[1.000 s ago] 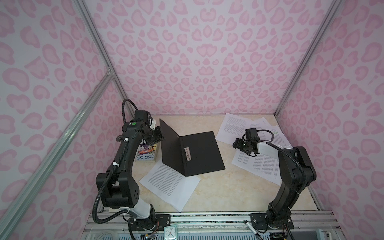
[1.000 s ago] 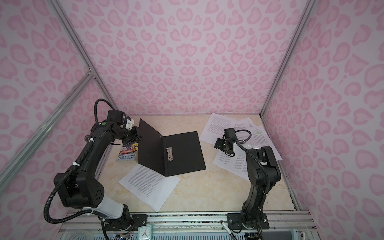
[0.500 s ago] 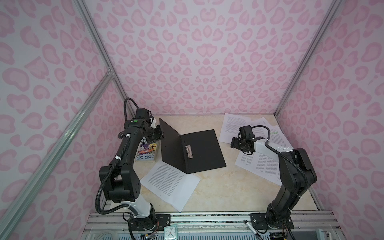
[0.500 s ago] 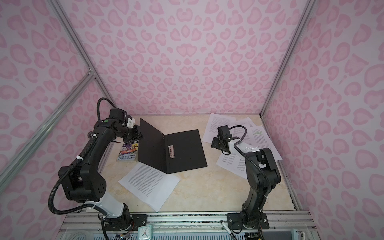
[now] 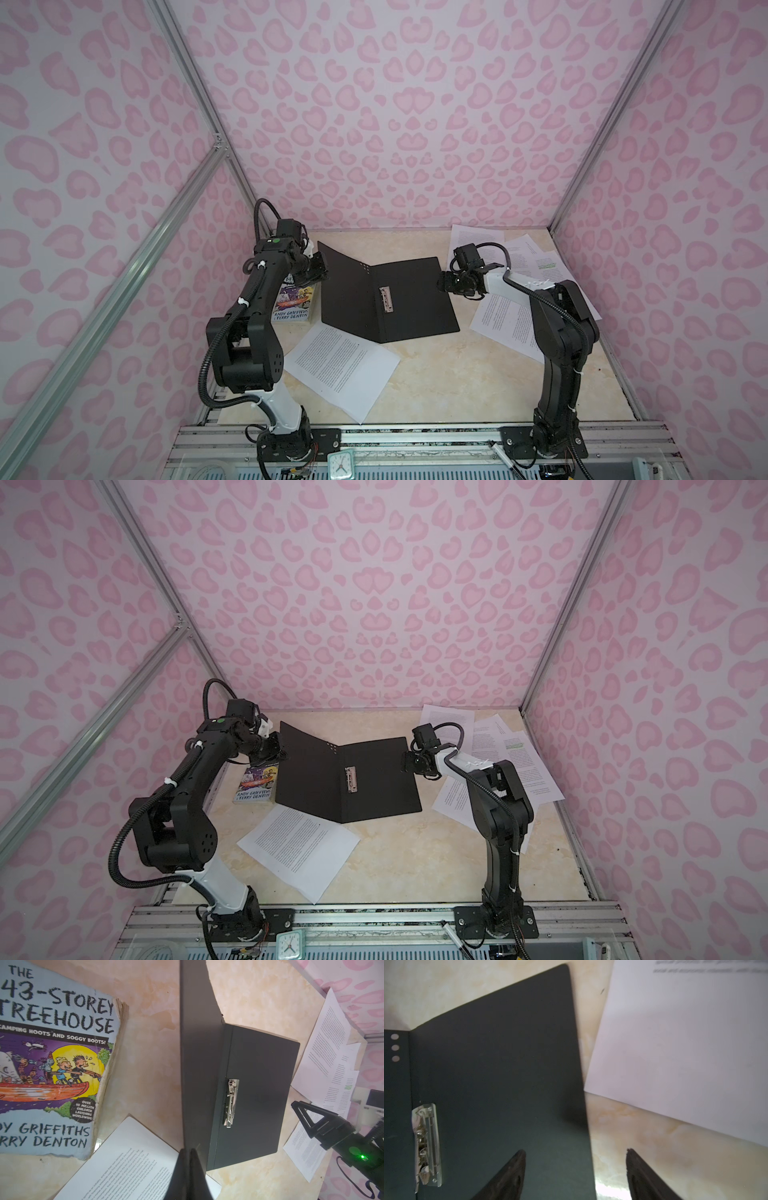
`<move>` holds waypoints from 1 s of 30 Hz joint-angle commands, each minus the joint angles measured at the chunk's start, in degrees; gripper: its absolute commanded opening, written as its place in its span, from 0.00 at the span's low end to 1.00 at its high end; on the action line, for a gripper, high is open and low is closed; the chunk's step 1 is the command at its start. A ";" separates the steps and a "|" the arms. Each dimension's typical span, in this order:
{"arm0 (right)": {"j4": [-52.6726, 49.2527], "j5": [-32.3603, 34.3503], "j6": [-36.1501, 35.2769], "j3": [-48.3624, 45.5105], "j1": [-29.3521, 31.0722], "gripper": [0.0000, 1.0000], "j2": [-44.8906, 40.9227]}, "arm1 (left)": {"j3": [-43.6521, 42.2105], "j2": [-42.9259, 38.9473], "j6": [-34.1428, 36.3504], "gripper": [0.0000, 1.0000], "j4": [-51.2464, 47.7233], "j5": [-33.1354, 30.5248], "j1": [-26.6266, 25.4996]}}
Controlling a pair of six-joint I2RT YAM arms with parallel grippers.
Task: Put the files into the folder
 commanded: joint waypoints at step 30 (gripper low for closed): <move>5.53 -17.54 5.34 2.58 14.80 0.67 2.19 | -33.05 -10.29 -22.11 0.98 41.42 22.18 -12.23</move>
